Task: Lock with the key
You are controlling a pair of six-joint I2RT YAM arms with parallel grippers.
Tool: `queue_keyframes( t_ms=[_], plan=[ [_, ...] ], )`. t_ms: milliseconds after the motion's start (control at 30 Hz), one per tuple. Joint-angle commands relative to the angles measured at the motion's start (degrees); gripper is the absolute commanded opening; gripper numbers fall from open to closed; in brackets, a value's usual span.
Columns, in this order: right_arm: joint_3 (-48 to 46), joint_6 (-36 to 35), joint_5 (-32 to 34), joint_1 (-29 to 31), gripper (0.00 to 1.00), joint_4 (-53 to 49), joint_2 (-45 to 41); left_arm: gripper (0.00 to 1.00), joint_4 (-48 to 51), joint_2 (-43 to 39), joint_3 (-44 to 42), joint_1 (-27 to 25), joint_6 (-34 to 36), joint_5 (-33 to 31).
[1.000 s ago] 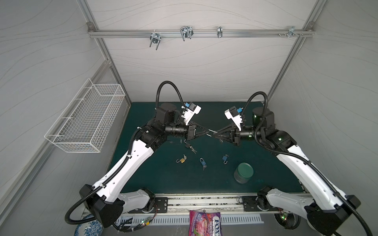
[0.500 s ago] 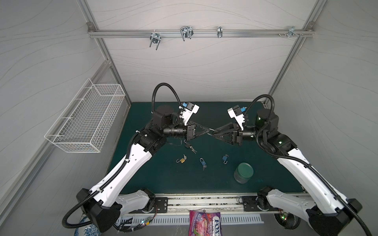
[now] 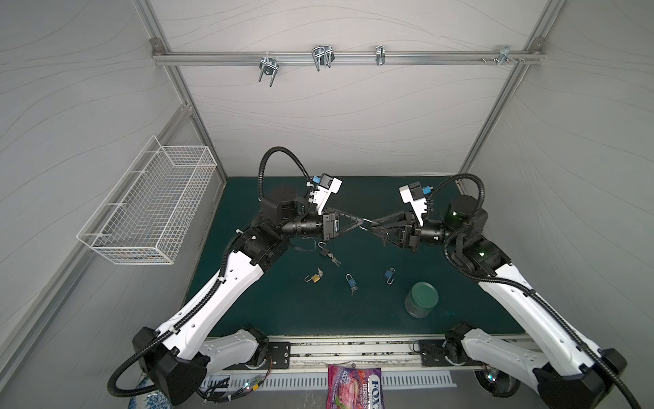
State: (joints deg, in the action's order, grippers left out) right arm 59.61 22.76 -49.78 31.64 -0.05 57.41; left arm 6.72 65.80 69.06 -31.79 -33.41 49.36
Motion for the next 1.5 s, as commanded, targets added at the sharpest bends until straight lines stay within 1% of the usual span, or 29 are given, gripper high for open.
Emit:
queue_keyframes(
  t_ms=[0, 67, 167, 267, 300, 367, 467, 533, 600, 900, 967, 1033, 1067, 1167, 1233, 1300, 1367, 1467],
  plan=[
    [0.7, 0.0, -0.1, 0.4, 0.39, 1.2, 0.5, 0.0, -5.3, -1.4, 1.0, -0.1, -1.1, -0.7],
    [1.1, -0.3, -0.6, 0.5, 0.39, 0.2, 1.3, 0.0, -6.2, -1.4, 0.8, 0.0, -1.8, -0.6],
    [0.7, 0.3, -0.8, 1.0, 0.38, 1.2, 1.6, 0.0, -6.5, -1.3, 0.9, -0.1, -2.0, -0.5],
    [0.3, 0.6, 0.0, 1.1, 0.31, 1.9, 1.2, 0.0, -5.9, -1.4, 0.8, -0.1, -1.6, -0.7],
    [0.2, 0.7, 0.2, 1.1, 0.3, 2.2, 1.0, 0.0, -5.7, -1.4, 0.8, -0.1, -1.4, -0.7],
    [0.2, 0.7, 0.4, 1.1, 0.3, 2.5, 0.5, 0.0, -5.6, -1.5, 0.5, 0.0, -1.3, -0.9],
    [-0.4, 1.1, 1.9, 1.1, 0.38, 3.7, -0.5, 0.0, -5.2, -1.6, 0.3, -0.1, -1.1, -1.0],
    [-1.1, 1.4, 3.0, 1.1, 0.39, 4.4, -1.2, 0.0, -4.9, -1.5, 0.5, 0.0, -0.9, -1.0],
    [-1.0, 1.4, 3.2, 1.1, 0.38, 4.2, -1.5, 0.0, -4.8, -1.4, 0.6, 0.0, -0.9, -1.0],
    [-0.9, 1.0, 3.1, 1.1, 0.21, 2.5, -1.2, 0.0, -4.9, -1.4, 0.5, 0.1, -0.9, -1.5],
    [-0.9, 1.1, 3.2, 1.1, 0.15, 2.4, -1.5, 0.0, -4.8, -1.3, 0.7, 0.1, -0.9, -1.6],
    [-0.6, 1.7, 3.4, 1.1, 0.04, 2.5, -1.7, 0.0, -4.4, -1.4, 0.8, 0.2, -0.4, -1.9],
    [-0.2, 2.2, 3.1, 1.0, 0.0, 2.1, -1.6, 0.0, -3.3, -1.5, 1.0, 0.2, 0.4, -2.1],
    [3.0, 4.9, 1.2, 0.6, 0.0, -0.7, -0.6, 0.0, 1.7, -1.7, 2.6, 0.3, 4.9, -2.8],
    [6.1, 6.9, -2.9, 0.4, 0.0, -3.5, 1.4, 0.0, 5.4, -2.0, 3.6, 0.3, 8.2, -3.7],
    [7.6, 10.4, -6.4, 0.4, 0.0, -2.7, 2.8, 0.0, 8.1, -2.2, 4.1, 0.2, 10.9, -4.8],
    [8.0, 12.8, -6.9, 0.4, 0.0, -2.1, 3.0, 0.0, 9.2, -2.1, 4.1, 0.2, 12.0, -5.0],
    [8.8, 13.4, -6.1, 0.4, 0.0, -3.1, 3.1, 0.0, 8.6, -1.8, 3.3, 0.2, 11.9, -4.5]
  ],
)
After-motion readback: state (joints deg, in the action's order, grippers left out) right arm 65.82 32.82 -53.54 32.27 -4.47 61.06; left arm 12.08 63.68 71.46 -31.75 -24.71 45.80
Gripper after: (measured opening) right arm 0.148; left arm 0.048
